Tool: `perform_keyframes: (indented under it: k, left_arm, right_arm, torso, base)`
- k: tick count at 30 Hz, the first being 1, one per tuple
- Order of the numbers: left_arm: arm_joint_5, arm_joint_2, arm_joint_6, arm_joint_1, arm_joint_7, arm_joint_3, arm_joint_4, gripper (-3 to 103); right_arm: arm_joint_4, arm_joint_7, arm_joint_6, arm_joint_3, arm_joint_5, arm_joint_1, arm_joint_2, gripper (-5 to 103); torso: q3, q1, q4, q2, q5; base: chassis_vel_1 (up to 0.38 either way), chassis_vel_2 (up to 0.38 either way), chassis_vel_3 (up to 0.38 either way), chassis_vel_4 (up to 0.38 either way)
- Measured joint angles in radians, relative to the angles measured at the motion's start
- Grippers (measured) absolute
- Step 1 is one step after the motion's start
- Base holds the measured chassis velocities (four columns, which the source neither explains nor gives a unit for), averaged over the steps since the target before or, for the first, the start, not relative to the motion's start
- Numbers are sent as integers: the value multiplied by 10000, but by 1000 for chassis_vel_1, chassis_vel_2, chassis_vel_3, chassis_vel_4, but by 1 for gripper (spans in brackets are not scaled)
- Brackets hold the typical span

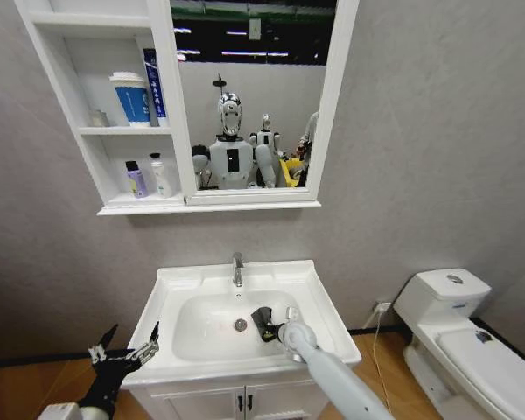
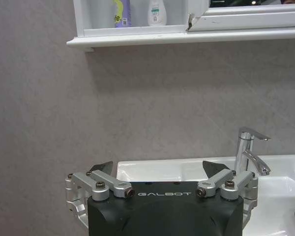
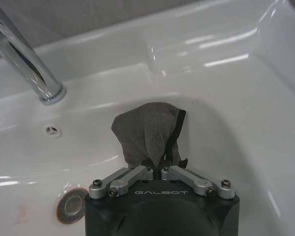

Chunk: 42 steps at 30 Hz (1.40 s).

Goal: Move facial cleanser and shampoo from washbasin to cabinet, then wipe washbasin with towel.

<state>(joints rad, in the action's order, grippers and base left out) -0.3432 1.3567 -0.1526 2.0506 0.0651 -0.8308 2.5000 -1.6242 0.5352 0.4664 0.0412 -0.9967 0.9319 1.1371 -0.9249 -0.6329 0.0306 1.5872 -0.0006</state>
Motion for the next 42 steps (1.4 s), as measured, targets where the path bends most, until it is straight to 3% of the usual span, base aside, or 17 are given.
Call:
perform_keyframes:
  k: [4,6,9,17,23,30,33,37,38,42]
  left_arm:
    - [0,0,0,0,1,0,0,100]
    - [0,0,0,0,1,0,0,100]
    - [0,0,0,0,1,0,0,100]
    - [0,0,0,0,1,0,0,100]
    - [0,0,0,0,1,0,0,100]
    - [0,0,0,0,1,0,0,100]
    - [0,0,0,0,1,0,0,100]
    - [0,0,0,0,1,0,0,100]
    - [0,0,0,0,1,0,0,100]
    - [0,0,0,0,1,0,0,100]
  right_arm:
    - [-818,-228,-150,-380,586,233,-518,2]
    - [-1091,-657,-371,-813,1305,335,-972,2]
    - [-843,-1144,-532,-1332,1573,337,-1272,2]
    - [662,-2247,-899,-1793,1853,-34,-1377,2]
    - [1057,-2370,-1192,-1696,2572,-159,-1176,2]
    - [1419,-2888,-2261,-1722,3450,-16,-1094,25]
    - [1519,-3325,-3221,-1856,3993,149,-1097,41]
    - [1462,-3570,-4017,-2057,4348,379,-1066,51]
    - [1462,-3570,-4017,-2057,4348,379,-1066,51]
    - [951,-3644,-4595,-2421,4819,789,-1111,68]
  torso:
    - [1,1,-1,0,2]
    - [1,1,0,1,2]
    - [1,0,-2,0,0]
    - [1,0,-2,0,3]
    - [2,0,-4,0,2]
    - [2,1,-3,1,1]
    - [2,2,-3,1,1]
    - [2,2,-4,1,1]
    - [2,2,-4,1,1]
    - [3,1,-5,1,2]
  base:
    - [0,0,0,0]
    - [0,0,0,0]
    - [0,0,0,0]
    - [0,0,0,0]
    - [0,0,0,0]
    - [0,0,0,0]
    - [0,0,0,0]
    - [0,0,0,0]
    - [0,0,0,0]
    - [0,0,0,0]
